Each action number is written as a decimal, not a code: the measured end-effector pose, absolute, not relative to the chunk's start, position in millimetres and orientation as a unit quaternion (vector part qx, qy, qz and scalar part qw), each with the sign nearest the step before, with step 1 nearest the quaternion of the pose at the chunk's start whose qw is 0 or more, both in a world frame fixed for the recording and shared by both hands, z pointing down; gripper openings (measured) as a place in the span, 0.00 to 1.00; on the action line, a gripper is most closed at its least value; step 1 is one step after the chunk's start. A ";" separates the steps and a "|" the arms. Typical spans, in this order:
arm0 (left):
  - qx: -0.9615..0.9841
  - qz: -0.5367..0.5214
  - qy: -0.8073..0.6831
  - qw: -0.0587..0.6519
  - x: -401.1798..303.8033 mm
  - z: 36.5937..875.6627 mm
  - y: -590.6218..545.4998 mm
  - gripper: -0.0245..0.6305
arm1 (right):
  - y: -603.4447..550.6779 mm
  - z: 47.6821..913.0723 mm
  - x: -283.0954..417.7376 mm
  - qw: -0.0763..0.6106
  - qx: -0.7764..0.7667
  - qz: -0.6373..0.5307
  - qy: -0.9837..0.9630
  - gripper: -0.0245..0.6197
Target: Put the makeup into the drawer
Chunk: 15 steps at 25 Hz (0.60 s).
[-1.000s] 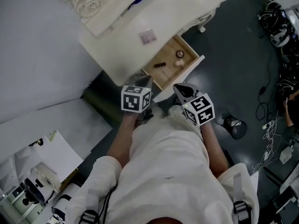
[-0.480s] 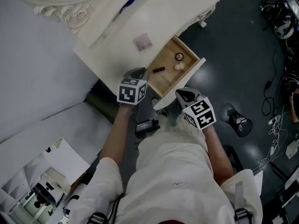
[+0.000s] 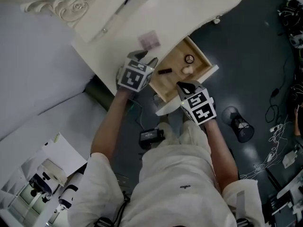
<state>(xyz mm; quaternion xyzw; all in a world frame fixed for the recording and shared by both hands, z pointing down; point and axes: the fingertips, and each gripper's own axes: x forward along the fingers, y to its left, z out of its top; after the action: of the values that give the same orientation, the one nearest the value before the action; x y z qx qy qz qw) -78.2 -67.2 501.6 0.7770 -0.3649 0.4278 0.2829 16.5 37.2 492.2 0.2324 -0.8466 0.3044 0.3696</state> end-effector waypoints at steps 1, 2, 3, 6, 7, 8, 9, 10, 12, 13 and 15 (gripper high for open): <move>0.779 0.439 -0.356 0.273 -78.9 504.0 -71.4 0.31 | 31.9 496.3 12.1 0.377 0.227 0.300 -0.846 0.06; 0.781 0.447 -0.347 0.265 -79.7 506.1 -75.3 0.32 | 26.5 499.9 8.3 0.381 0.224 0.298 -0.846 0.06; 0.782 0.455 -0.339 0.258 -80.6 508.2 -79.2 0.35 | 21.2 502.5 5.3 0.384 0.222 0.298 -0.845 0.06; 0.788 0.482 -0.308 0.229 -83.2 514.4 -90.9 0.45 | 9.6 506.1 -1.1 0.386 0.221 0.303 -0.843 0.06; 0.790 0.492 -0.296 0.215 -83.9 515.9 -95.2 0.47 | 7.8 507.6 -2.6 0.386 0.220 0.304 -0.842 0.06; 0.793 0.502 -0.282 0.202 -84.2 517.2 -98.9 0.49 | 7.5 509.6 -4.0 0.389 0.217 0.304 -0.842 0.06; 0.794 0.511 -0.268 0.191 -84.3 518.6 -101.6 0.51 | 8.1 512.4 -5.1 0.393 0.213 0.303 -0.842 0.06; 0.795 0.520 -0.253 0.184 -84.4 520.4 -103.5 0.53 | 9.0 515.6 -6.0 0.397 0.209 0.301 -0.841 0.06; 0.794 0.538 -0.223 0.171 -85.1 526.2 -107.8 0.58 | 9.4 520.2 -8.1 0.401 0.204 0.302 -0.840 0.06; 0.794 0.546 -0.209 0.165 -85.2 529.5 -110.2 0.60 | 9.1 521.2 -9.3 0.401 0.203 0.305 -0.840 0.06; 0.796 0.556 -0.184 0.157 -83.2 534.2 -114.6 0.64 | 8.4 521.9 -11.2 0.400 0.203 0.308 -0.839 0.06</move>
<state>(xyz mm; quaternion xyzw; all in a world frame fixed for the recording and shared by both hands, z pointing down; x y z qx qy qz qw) -83.2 -114.6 534.2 0.7955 -0.1836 0.5556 0.1573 -11.2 8.4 521.9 0.2030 -0.8388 0.3083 0.4002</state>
